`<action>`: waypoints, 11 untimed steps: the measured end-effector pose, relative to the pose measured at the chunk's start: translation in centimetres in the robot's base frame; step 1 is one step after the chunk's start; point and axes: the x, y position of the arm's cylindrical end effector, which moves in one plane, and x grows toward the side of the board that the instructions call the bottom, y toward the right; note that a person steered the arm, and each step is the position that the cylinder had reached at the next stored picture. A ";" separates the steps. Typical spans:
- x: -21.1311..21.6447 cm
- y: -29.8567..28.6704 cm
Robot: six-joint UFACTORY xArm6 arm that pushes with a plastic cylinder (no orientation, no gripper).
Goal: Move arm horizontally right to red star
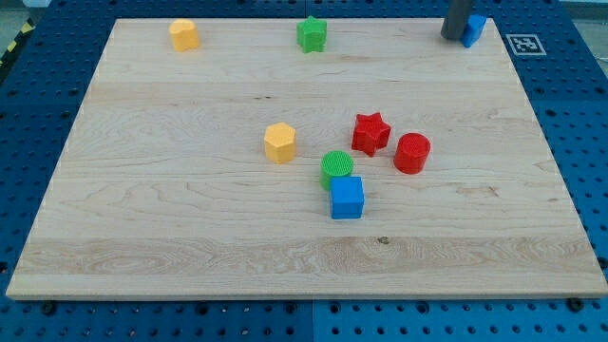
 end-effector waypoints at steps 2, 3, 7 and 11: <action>1.1 0.0; 5.3 0.0; 12.7 -0.6; 16.0 -0.6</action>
